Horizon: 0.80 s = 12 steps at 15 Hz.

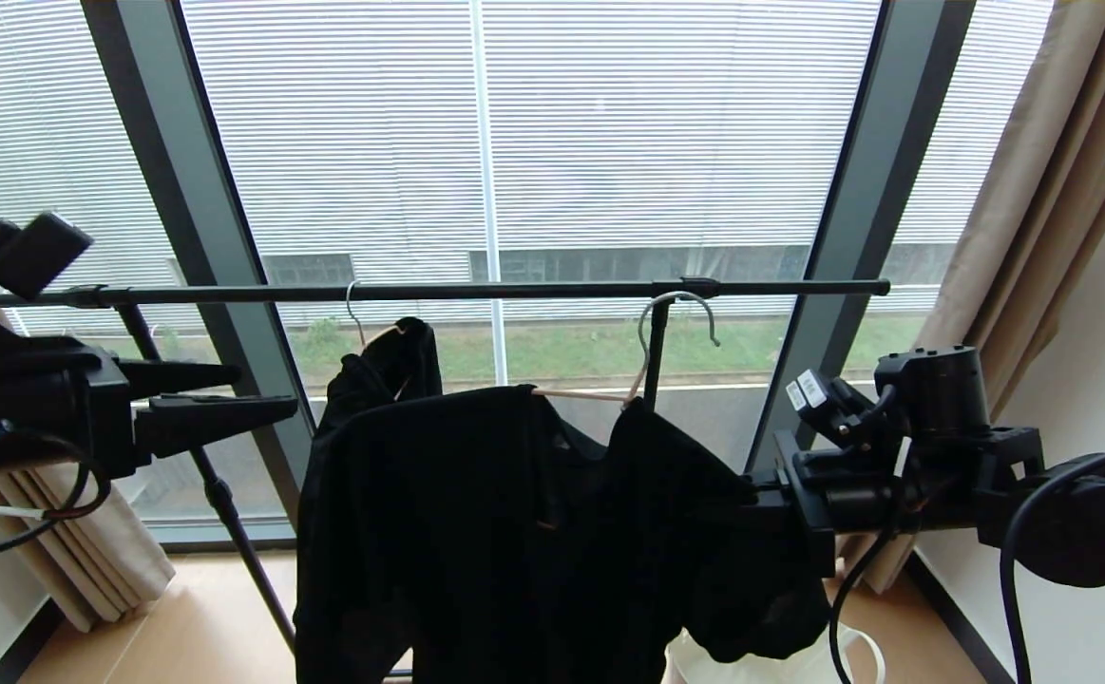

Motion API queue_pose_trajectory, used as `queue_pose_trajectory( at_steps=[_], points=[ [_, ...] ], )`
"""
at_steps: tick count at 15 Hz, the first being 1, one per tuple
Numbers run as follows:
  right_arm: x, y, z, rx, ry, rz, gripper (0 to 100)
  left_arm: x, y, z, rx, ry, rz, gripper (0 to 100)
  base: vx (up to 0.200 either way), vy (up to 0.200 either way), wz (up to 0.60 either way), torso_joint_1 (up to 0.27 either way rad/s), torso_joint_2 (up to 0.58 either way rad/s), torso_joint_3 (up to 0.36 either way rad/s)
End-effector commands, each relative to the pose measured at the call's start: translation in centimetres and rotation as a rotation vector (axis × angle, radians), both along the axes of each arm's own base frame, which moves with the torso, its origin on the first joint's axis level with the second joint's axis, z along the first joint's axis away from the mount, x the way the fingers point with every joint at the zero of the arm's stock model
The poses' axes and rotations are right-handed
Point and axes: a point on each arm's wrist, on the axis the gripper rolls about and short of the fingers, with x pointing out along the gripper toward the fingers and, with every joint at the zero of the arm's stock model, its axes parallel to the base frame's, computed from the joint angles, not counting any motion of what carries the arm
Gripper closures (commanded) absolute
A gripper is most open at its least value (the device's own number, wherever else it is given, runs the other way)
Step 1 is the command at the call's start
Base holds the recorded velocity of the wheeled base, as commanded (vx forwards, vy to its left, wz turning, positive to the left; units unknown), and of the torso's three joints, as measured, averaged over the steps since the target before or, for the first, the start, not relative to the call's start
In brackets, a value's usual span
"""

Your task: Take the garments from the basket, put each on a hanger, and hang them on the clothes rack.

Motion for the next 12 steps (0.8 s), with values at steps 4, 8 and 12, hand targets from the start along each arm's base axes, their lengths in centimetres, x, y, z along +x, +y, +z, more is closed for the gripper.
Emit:
queue_pose_trajectory(
  at_steps=[4, 8, 12],
  points=[
    [-0.7, 1.2, -1.0, -0.014, 0.021, 0.049, 100, -1.1, -4.5, 2.8, 0.188, -0.260, -0.307, 0, 0.000, 0.000, 0.00, 0.000, 0.00, 0.000],
    [-1.2, 1.6, -1.3, -0.026, -0.002, 0.077, 100, 1.6, -7.4, 0.1, 0.244, -0.229, -0.461, 0, 0.000, 0.000, 0.00, 0.000, 0.00, 0.000],
    [-1.6, 2.3, -1.4, -0.029, -0.002, 0.106, 100, 2.7, -9.1, -1.5, 0.244, -0.171, -0.522, 0, 0.000, 0.000, 0.00, 0.000, 0.00, 0.000]
  ],
)
